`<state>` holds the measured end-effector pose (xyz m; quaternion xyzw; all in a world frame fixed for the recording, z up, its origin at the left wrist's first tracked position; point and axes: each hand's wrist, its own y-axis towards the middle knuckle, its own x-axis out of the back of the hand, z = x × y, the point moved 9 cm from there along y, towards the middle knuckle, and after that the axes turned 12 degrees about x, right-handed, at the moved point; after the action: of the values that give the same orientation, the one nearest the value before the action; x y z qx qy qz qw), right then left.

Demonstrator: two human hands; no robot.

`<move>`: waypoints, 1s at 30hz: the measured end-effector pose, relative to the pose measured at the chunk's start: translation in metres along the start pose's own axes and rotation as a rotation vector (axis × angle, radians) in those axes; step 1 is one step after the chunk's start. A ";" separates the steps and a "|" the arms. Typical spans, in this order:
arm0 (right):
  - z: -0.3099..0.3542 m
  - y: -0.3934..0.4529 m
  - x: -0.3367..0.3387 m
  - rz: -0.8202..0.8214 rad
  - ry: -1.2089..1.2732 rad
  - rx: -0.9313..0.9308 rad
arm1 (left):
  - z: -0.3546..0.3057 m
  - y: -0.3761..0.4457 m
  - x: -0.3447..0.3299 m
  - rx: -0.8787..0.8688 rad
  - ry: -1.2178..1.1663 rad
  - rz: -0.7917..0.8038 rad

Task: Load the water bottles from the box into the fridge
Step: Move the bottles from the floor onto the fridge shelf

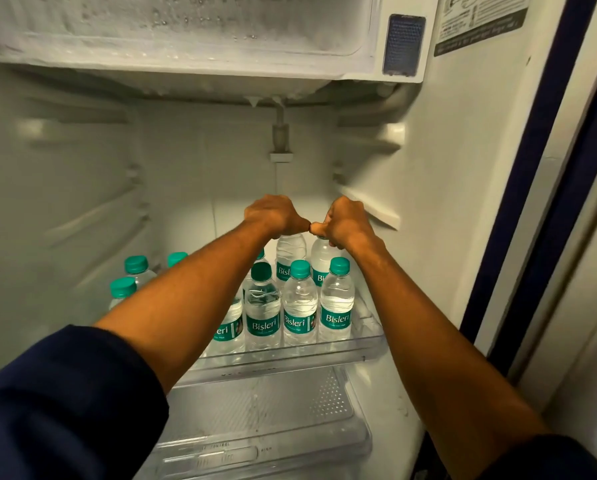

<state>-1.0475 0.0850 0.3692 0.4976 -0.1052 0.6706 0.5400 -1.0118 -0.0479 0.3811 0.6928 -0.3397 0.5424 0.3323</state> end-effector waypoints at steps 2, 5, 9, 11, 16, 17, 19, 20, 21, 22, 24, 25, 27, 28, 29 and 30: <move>-0.004 -0.002 -0.006 0.016 0.008 -0.017 | 0.001 -0.001 -0.004 -0.006 0.020 -0.009; -0.010 -0.004 -0.013 0.039 0.020 -0.037 | 0.001 -0.003 -0.011 -0.007 0.045 -0.011; -0.016 -0.006 -0.022 0.089 0.003 -0.042 | 0.001 -0.006 -0.020 -0.001 0.093 -0.001; -0.017 -0.006 -0.023 0.109 -0.014 -0.035 | 0.000 -0.007 -0.023 0.001 0.135 -0.009; -0.019 -0.002 -0.023 0.161 -0.042 -0.022 | -0.003 -0.009 -0.025 -0.012 0.225 -0.019; -0.019 -0.002 -0.023 0.165 -0.047 -0.015 | -0.004 -0.008 -0.025 -0.015 0.233 -0.014; -0.018 -0.002 -0.024 0.176 -0.049 -0.009 | -0.003 -0.008 -0.025 -0.016 0.239 0.000; -0.018 -0.002 -0.025 0.179 -0.047 -0.007 | -0.003 -0.008 -0.025 -0.017 0.241 0.004; -0.018 -0.002 -0.026 0.180 -0.045 -0.005 | -0.003 -0.008 -0.025 -0.018 0.245 0.008; -0.018 -0.003 -0.026 0.180 -0.048 -0.003 | -0.002 -0.009 -0.025 -0.021 0.250 0.012; -0.017 -0.004 -0.026 0.181 -0.055 -0.005 | -0.002 -0.010 -0.029 -0.026 0.264 0.028; -0.016 -0.004 -0.027 0.179 -0.053 -0.008 | -0.002 -0.011 -0.031 -0.028 0.275 0.038; -0.014 -0.005 -0.026 0.174 -0.052 -0.007 | -0.004 -0.013 -0.035 -0.038 0.298 0.050; -0.012 -0.006 -0.025 0.177 -0.059 -0.004 | -0.006 -0.015 -0.034 -0.046 0.303 0.053; -0.011 -0.006 -0.025 0.186 -0.070 -0.001 | -0.007 -0.016 -0.034 -0.053 0.307 0.058; -0.009 -0.007 -0.024 0.195 -0.085 0.004 | -0.009 -0.018 -0.031 -0.061 0.313 0.060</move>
<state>-1.0486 0.0787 0.3430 0.5142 -0.1745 0.6984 0.4662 -1.0070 -0.0273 0.3507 0.5789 -0.3206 0.6430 0.3857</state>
